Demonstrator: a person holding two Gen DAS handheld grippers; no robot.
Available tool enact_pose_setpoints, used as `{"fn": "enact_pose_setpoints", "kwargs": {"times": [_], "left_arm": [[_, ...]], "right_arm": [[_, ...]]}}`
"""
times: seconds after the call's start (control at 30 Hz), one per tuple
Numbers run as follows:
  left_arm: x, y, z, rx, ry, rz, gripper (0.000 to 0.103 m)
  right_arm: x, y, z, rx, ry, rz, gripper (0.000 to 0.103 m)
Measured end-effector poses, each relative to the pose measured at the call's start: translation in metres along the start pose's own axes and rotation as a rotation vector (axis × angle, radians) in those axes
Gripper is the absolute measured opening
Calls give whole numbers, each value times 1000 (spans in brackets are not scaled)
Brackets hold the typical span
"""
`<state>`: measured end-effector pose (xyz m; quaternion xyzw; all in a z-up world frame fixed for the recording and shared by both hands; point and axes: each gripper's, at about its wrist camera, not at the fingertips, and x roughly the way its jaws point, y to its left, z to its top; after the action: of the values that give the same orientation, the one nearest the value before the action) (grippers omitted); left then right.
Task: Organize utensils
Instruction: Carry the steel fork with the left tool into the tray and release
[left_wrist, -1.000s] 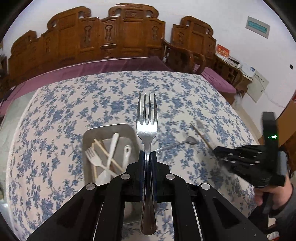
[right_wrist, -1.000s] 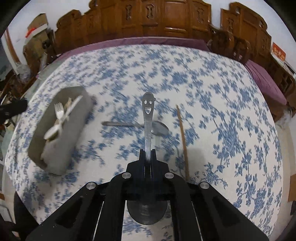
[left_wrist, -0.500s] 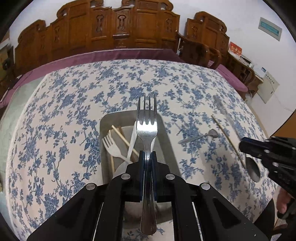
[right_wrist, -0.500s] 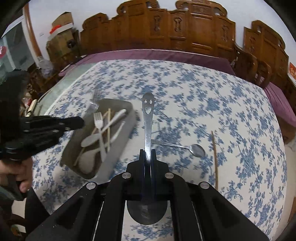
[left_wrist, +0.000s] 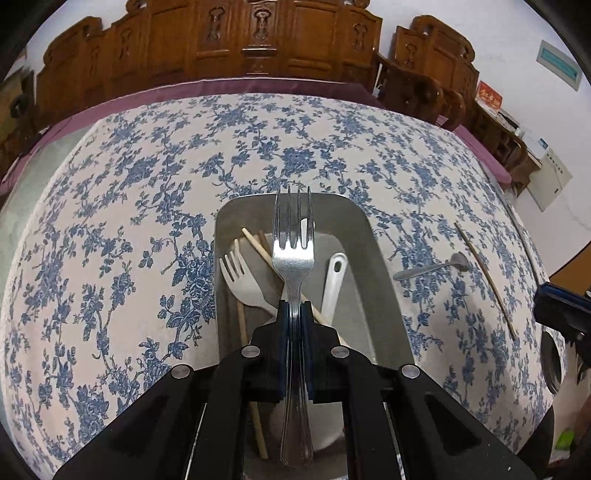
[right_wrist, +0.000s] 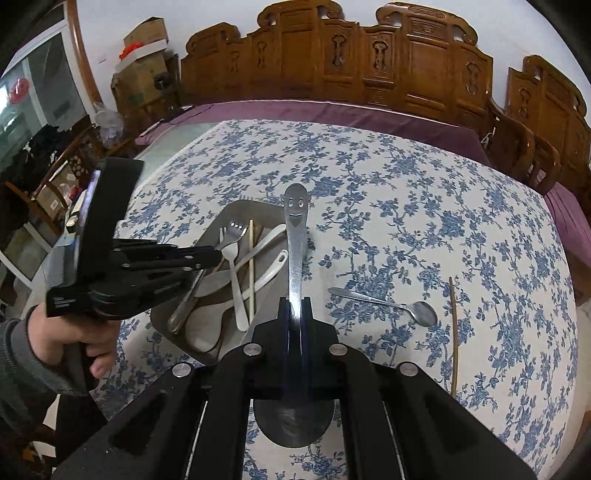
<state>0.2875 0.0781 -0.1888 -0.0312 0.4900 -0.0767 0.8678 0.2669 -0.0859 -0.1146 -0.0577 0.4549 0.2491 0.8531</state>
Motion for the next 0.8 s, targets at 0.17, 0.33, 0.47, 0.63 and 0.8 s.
{"fn": "enact_pose_setpoints", "kwargs": {"times": [0.17, 0.33, 0.47, 0.63, 0.8], "left_arm": [[8, 4, 0, -9, 12, 8, 6], [0, 7, 0, -6, -7, 5, 6], [-19, 13, -3, -8, -40, 7, 15], [-42, 21, -8, 2, -80, 30, 28], [-68, 34, -13, -3, -109, 45, 36]], "right_arm": [[4, 4, 1, -12, 7, -3, 7], [9, 9, 3, -17, 11, 4, 7], [15, 17, 7, -18, 9, 23, 7], [27, 33, 14, -25, 10, 50, 7], [44, 51, 18, -33, 20, 71, 7]]}}
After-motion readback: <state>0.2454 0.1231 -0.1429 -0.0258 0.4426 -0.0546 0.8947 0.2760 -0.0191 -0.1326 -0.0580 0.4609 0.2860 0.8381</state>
